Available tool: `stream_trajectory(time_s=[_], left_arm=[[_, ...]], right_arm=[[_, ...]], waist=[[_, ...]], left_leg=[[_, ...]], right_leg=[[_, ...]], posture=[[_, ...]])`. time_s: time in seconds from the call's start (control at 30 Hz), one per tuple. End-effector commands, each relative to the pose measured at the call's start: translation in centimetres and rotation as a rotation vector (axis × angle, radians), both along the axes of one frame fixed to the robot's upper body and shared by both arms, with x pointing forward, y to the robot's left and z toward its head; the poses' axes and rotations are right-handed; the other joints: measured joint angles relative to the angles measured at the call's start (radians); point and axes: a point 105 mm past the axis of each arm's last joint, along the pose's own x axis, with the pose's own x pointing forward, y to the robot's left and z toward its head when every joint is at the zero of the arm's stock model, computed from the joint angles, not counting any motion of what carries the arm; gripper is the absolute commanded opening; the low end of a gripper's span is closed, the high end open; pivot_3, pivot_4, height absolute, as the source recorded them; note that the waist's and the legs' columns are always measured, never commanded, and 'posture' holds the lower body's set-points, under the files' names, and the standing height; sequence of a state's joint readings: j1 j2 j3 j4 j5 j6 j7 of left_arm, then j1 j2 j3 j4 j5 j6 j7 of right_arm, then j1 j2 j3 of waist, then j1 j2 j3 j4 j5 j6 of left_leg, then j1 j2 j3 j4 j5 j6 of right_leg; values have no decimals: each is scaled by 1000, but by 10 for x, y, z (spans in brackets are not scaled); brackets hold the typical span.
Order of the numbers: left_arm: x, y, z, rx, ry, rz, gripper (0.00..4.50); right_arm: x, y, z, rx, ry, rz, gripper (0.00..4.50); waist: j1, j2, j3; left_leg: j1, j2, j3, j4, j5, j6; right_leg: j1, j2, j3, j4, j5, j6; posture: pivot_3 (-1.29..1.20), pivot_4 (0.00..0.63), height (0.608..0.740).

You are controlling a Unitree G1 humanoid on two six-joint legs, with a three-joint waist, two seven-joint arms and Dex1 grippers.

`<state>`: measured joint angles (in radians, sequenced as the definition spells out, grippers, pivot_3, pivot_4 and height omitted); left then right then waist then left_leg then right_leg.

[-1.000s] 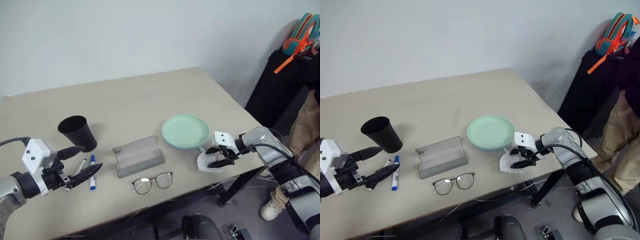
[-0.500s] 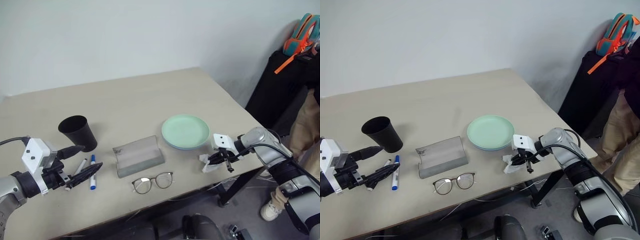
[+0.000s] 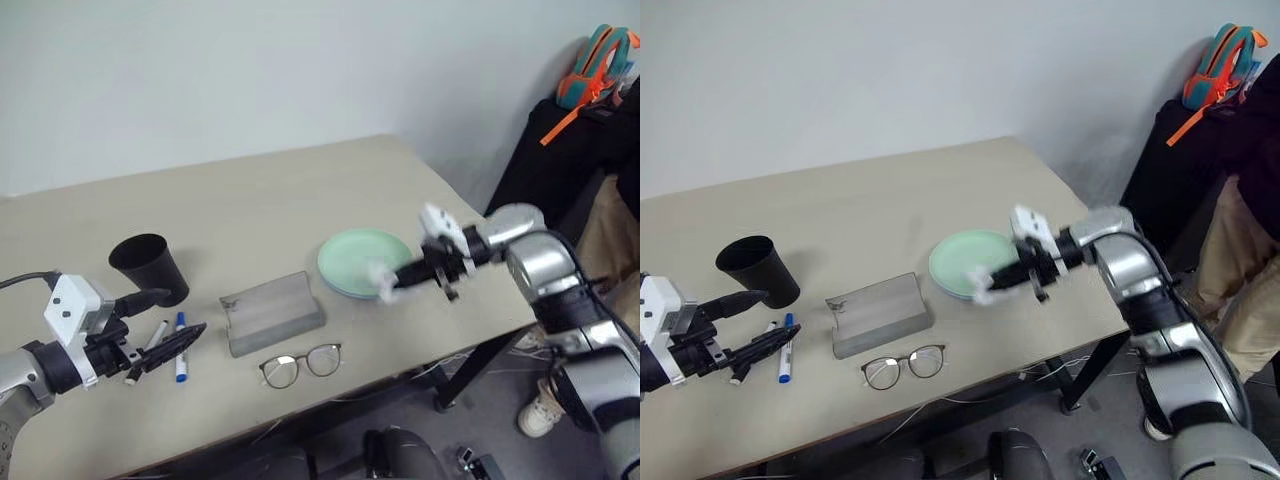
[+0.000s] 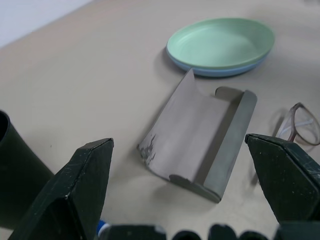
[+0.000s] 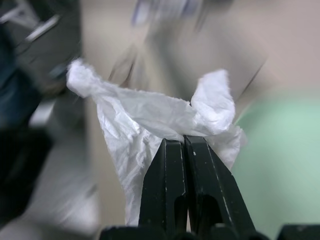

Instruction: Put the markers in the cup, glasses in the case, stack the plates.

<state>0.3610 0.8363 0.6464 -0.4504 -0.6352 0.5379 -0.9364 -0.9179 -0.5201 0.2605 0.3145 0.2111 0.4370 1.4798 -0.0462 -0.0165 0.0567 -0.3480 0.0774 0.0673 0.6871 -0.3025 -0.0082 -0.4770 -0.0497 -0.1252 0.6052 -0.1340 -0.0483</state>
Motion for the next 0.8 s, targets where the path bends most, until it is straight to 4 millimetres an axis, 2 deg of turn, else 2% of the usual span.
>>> stream_trajectory(time_s=[0.03,0.13,0.27,0.47,0.57,0.77,0.8], left_arm=[[2,-3,8,21,-35,-15,4500],[3,-5,7,19,-37,-18,4500],[4,-6,7,19,-34,-24,4500],[5,-7,6,19,-32,-26,4500],[5,-8,6,18,-32,-29,4500],[8,-18,2,15,-26,-60,4500],[9,-23,0,17,-23,-79,4500]], right_arm=[[26,-2,-3,-9,-49,-148,27],[47,2,-15,-59,-78,-263,27],[57,5,-31,-125,-108,-304,27],[75,4,-43,-190,-142,-396,27],[77,5,-44,-193,-137,-401,656],[78,4,-41,-203,-168,-387,2694],[78,2,-39,-211,-180,-378,2694]], waist=[[2,0,0],[1,0,0],[-2,0,0],[-5,0,0],[-5,0,0],[-5,0,0],[-3,0,0]], left_leg=[[1,0,-1,0,0,-1],[1,0,0,-1,0,-1],[1,0,1,-2,0,-1],[4,0,1,-5,0,0],[5,0,1,-8,0,0],[5,0,1,-9,-1,-1],[5,0,1,-9,-1,-1]], right_leg=[[1,0,-1,0,0,0],[0,-1,-1,-1,0,0],[-1,-1,0,1,0,0],[-1,1,3,4,1,0],[-1,1,3,3,1,0],[-1,2,3,3,1,0],[-1,2,3,3,1,0]], posture=[[0,0,738],[0,0,738],[0,0,738],[0,0,738],[0,0,738],[0,0,738],[0,0,738]])
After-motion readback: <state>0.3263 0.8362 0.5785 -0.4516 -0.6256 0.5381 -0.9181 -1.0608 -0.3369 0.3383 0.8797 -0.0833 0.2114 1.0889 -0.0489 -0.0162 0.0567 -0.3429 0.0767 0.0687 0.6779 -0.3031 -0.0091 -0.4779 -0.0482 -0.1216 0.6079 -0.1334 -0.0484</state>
